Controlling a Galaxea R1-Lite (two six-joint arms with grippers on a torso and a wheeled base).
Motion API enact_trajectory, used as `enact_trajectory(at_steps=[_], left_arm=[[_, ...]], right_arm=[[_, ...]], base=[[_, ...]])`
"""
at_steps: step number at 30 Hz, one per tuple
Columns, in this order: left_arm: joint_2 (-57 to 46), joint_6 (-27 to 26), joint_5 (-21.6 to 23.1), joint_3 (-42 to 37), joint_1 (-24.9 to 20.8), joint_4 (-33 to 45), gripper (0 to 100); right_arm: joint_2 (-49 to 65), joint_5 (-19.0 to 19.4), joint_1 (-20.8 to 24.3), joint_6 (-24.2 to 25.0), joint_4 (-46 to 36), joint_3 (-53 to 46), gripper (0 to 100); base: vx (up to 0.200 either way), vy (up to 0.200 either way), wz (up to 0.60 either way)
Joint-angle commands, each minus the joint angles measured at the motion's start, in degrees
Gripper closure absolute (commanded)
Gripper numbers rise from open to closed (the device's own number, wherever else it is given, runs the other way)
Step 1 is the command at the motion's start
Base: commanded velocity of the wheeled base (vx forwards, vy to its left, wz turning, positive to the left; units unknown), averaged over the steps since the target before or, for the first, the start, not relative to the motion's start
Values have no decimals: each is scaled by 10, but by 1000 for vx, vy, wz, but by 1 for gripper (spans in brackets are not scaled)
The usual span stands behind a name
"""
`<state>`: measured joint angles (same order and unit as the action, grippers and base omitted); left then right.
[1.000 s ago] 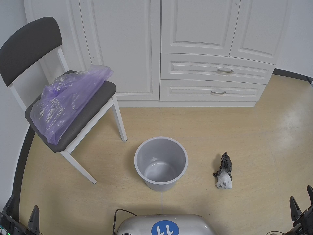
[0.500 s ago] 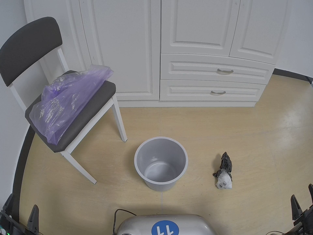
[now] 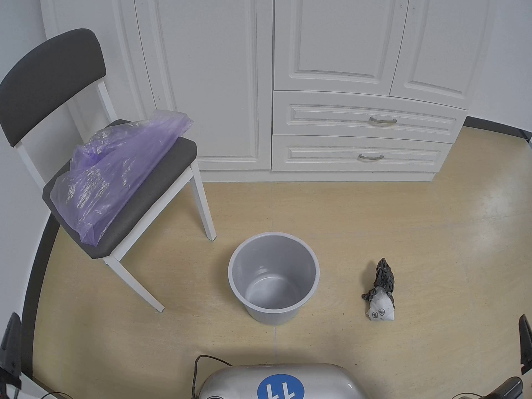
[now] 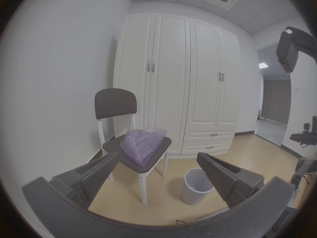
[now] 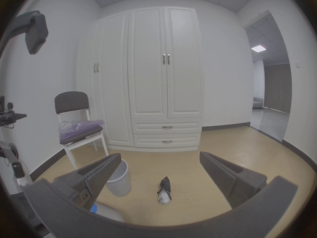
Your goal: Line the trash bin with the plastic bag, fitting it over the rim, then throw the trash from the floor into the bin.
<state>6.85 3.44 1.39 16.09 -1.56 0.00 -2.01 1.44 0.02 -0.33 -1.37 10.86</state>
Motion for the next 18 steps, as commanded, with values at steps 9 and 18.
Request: enact_trajectory(at_steps=[9, 18], left_arm=[[614, -92, -136, 199, -25, -40, 0], [766, -83, -158, 190, -27, -98, 0]], right_arm=[[-421, 44, -27, 16, 54, 232, 0], [-444, -22, -19, 49, 90, 212, 0]], base=[[0, 0, 0], [0, 0, 0]])
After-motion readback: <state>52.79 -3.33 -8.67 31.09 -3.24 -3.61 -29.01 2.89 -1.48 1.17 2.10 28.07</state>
